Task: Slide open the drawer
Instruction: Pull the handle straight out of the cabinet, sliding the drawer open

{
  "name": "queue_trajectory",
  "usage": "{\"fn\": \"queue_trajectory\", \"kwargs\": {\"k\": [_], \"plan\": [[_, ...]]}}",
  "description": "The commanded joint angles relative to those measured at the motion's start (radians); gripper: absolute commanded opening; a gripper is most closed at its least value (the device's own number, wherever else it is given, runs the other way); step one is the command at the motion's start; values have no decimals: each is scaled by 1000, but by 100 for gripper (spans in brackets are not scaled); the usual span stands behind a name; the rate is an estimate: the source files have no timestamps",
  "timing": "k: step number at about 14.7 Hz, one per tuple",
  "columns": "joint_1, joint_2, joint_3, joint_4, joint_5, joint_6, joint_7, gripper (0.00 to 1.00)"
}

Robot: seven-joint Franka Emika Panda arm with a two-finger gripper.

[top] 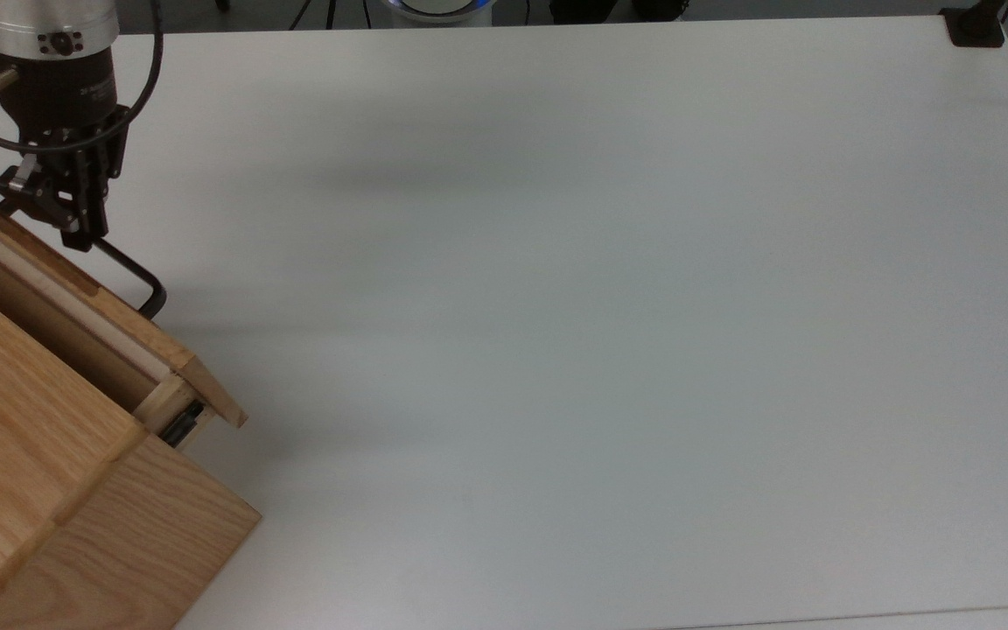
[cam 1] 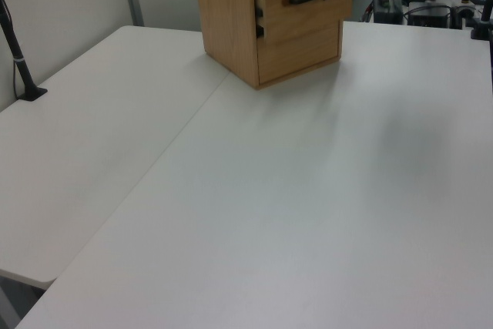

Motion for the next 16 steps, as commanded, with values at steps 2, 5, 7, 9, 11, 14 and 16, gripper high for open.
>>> {"fn": "queue_trajectory", "kwargs": {"k": [2,5,7,9,11,14,16], "plan": [[15,-69,68,-40,-6,-101,-111,0],[9,-78,108,-40,-6,-176,-147,0],[10,-84,108,-40,5,-190,-176,0],[10,-86,116,-39,5,-208,-203,0],[9,-86,144,-39,5,-236,-240,0],[10,-93,147,-37,7,-260,-262,0],[10,-98,160,-37,7,-280,-277,0]]}}
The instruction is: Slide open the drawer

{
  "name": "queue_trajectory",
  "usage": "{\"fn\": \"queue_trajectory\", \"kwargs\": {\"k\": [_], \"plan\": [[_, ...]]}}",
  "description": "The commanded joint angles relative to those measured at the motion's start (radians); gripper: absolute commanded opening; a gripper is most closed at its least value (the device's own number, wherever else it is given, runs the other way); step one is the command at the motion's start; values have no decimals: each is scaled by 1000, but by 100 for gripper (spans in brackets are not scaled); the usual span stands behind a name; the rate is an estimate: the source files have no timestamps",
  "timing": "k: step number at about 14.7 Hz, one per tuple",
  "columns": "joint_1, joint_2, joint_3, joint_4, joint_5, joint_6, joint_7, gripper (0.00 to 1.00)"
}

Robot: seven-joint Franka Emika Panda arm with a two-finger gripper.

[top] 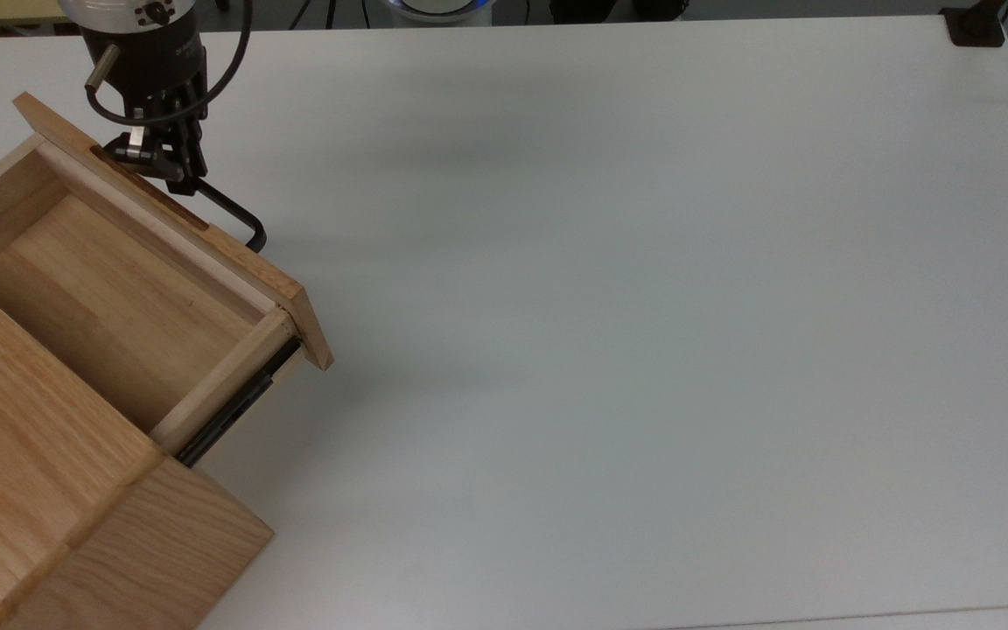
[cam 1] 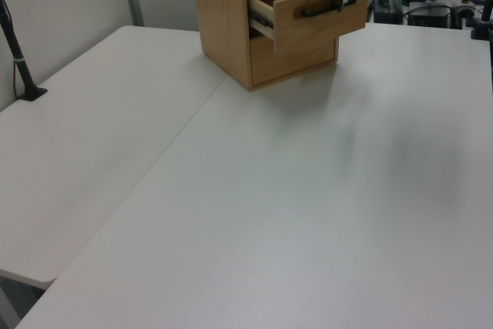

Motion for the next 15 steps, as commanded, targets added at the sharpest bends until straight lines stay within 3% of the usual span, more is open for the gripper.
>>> {"fn": "queue_trajectory", "kwargs": {"k": [1,7,9,10,11,12,14,15], "plan": [[19,-32,70,-26,9,-9,-229,0],[18,-40,84,-26,12,-49,-269,1],[16,-38,84,-26,13,-49,-268,31],[12,-38,84,-26,15,-49,-268,33],[3,-38,84,-26,30,-49,-266,62],[1,-38,82,-26,38,-49,-268,84],[1,-37,82,-28,38,-49,-265,100],[1,-37,82,-28,36,-49,-266,100]]}}
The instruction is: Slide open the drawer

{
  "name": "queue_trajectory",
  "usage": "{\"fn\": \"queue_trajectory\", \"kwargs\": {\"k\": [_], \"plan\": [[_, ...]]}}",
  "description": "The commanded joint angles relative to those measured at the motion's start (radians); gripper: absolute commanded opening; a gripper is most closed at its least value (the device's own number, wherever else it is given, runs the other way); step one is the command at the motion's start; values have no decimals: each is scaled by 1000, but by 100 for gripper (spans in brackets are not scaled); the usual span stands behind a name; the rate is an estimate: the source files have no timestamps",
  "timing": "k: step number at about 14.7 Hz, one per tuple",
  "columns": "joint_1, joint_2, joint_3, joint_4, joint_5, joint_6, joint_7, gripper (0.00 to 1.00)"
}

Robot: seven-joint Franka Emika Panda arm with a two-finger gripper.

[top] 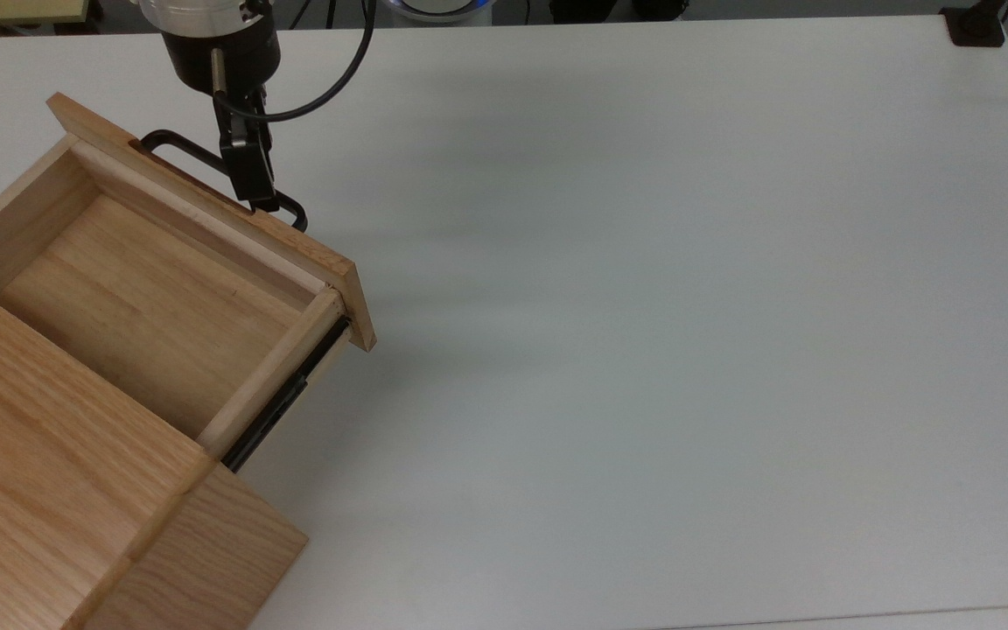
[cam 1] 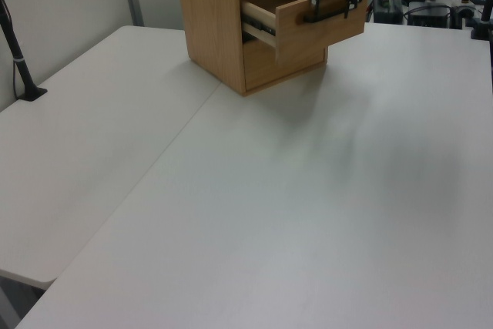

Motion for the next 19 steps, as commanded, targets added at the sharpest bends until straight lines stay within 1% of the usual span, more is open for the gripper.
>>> {"fn": "queue_trajectory", "kwargs": {"k": [1,9,12,13,14,16,19], "plan": [[-1,-28,-4,-27,23,-1,-32,100],[8,-59,4,-21,20,-74,-81,100],[9,-100,36,-24,20,-102,-142,100],[9,-114,37,-27,20,-120,-180,100],[11,-138,39,-34,21,-146,-271,100],[28,-216,38,-105,18,-179,-559,100],[41,-280,34,-185,12,-180,-839,100]]}}
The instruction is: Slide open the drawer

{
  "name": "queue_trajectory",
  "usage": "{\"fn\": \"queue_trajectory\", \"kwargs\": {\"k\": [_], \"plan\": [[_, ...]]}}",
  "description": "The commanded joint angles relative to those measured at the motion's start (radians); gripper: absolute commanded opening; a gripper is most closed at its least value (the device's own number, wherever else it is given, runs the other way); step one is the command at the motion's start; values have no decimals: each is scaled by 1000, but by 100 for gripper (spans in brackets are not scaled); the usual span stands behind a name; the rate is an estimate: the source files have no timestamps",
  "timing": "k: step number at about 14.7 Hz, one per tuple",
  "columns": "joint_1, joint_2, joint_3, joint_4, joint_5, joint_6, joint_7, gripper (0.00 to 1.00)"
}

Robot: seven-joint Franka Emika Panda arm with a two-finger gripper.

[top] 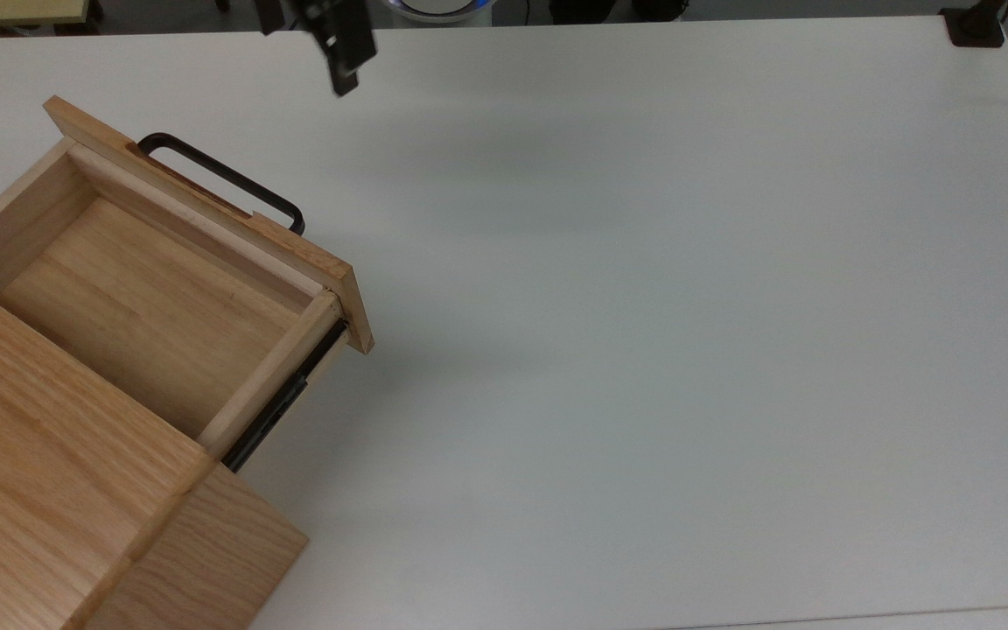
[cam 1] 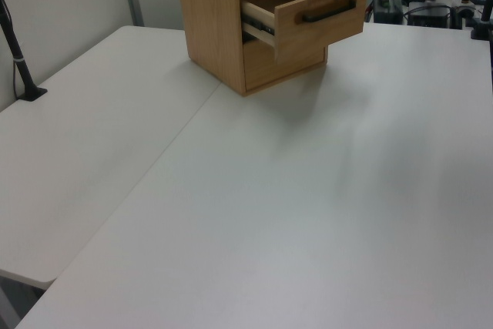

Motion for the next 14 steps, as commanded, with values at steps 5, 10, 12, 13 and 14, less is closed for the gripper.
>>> {"fn": "queue_trajectory", "kwargs": {"k": [5,10,12,13,14], "plan": [[12,-147,-18,-194,-14,21,-625,100],[21,-148,-63,-193,-14,19,-693,100],[26,-145,-63,-191,-9,24,-683,100],[30,-142,-63,-189,-6,45,-679,100],[32,-142,-63,-189,-6,51,-681,100]]}}
